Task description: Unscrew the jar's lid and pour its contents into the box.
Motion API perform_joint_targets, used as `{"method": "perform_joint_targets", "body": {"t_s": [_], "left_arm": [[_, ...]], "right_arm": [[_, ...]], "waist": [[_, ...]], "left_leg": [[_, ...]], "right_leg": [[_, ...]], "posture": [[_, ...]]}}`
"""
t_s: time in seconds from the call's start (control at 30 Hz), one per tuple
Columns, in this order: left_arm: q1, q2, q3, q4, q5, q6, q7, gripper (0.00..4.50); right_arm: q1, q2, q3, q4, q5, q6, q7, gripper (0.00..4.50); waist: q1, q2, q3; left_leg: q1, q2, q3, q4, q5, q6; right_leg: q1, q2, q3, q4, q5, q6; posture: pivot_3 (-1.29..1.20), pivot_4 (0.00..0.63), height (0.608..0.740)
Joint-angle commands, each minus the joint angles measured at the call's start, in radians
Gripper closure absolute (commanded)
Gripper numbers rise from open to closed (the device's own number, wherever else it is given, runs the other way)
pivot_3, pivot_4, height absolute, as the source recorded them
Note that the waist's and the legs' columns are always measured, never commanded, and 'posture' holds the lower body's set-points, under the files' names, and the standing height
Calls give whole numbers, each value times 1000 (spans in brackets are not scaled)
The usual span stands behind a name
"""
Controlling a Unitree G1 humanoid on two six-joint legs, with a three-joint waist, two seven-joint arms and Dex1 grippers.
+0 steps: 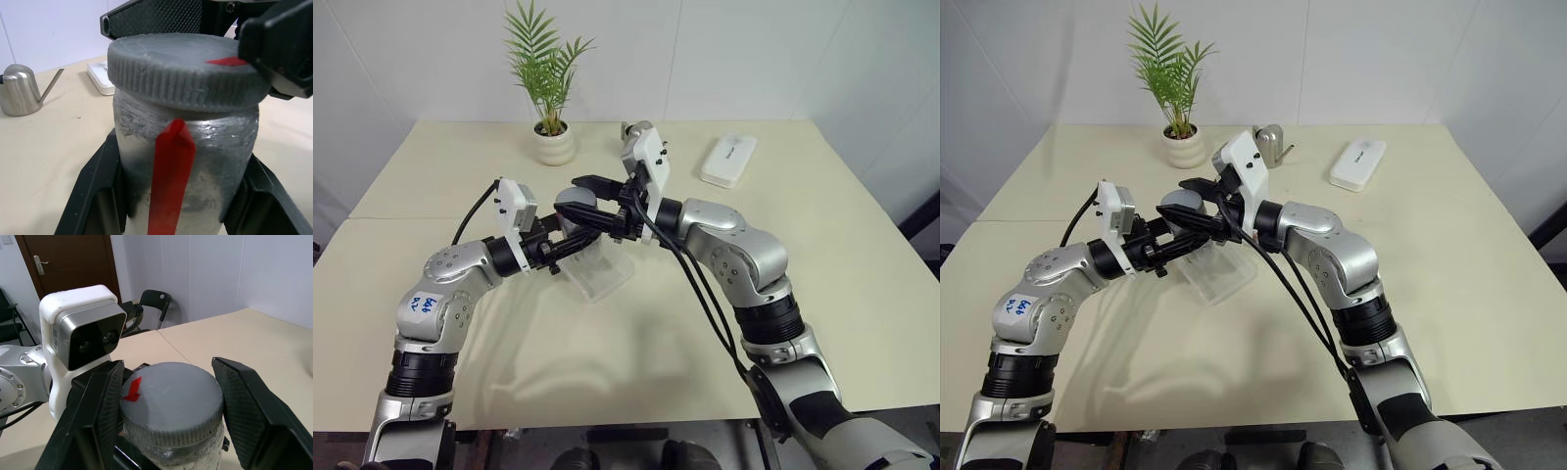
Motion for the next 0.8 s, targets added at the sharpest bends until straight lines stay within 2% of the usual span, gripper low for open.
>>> {"method": "perform_joint_targets", "body": {"t_s": [0.03,0.27,0.37,0.5,0.7,0.8], "left_arm": [[-11,1,16,-53,-43,-1,-40,2587],[-136,54,-1,15,-169,78,-312,2587],[-208,62,-28,61,-176,103,-407,2587],[-209,57,-47,63,-133,63,-456,2587],[-175,66,-26,59,-111,41,-430,2587],[-156,88,-7,65,-91,30,-394,2587]], "right_arm": [[-27,-18,-19,-12,13,-17,48,1984],[-135,-175,18,65,91,-42,479,1984],[-200,-227,37,98,119,-32,643,1984],[-225,-230,38,133,93,-59,676,1984],[-212,-231,9,142,72,-53,631,1984],[-203,-225,-34,149,67,-68,567,1016]], "waist": [[-4,0,0],[-6,0,0],[-6,0,0],[-9,0,0],[-6,0,0],[-6,0,0]], "left_leg": [[0,0,0,0,0,0],[-1,0,0,1,0,0],[-1,0,1,1,0,0],[0,1,1,1,0,0],[0,2,1,2,0,-1],[-1,2,1,2,0,-1]], "right_leg": [[0,0,0,0,0,0],[0,1,0,-1,0,0],[0,1,0,-1,0,0],[0,2,0,-1,0,0],[0,3,0,0,0,0],[0,3,1,0,0,0]], "posture": [[0,150,740],[0,150,740],[0,150,740],[0,150,740],[0,150,740],[0,150,740]]}}
